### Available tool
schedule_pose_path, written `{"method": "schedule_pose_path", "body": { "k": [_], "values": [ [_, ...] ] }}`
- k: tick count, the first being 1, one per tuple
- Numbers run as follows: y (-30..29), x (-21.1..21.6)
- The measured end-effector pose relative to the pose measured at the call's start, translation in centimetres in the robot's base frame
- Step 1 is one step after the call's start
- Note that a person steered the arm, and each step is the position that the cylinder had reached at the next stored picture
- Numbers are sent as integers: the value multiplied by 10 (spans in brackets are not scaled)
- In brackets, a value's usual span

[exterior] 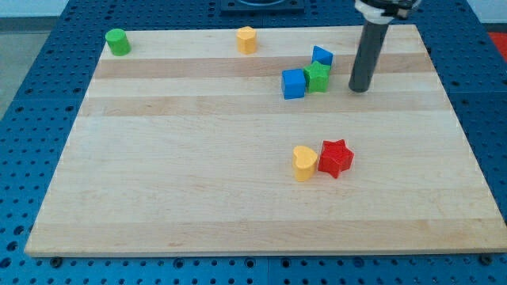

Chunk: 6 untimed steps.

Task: Push the green star to the left center

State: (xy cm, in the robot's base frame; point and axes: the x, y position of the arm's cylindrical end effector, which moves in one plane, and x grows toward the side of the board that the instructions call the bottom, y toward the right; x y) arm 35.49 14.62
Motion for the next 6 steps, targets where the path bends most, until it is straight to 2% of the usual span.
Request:
{"method": "schedule_pose_path", "body": {
  "k": [2,3,4,5,6],
  "values": [
    [-14,-31],
    [-53,-44],
    [-100,-44],
    [-116,-28],
    [-101,-21]
  ]
}}
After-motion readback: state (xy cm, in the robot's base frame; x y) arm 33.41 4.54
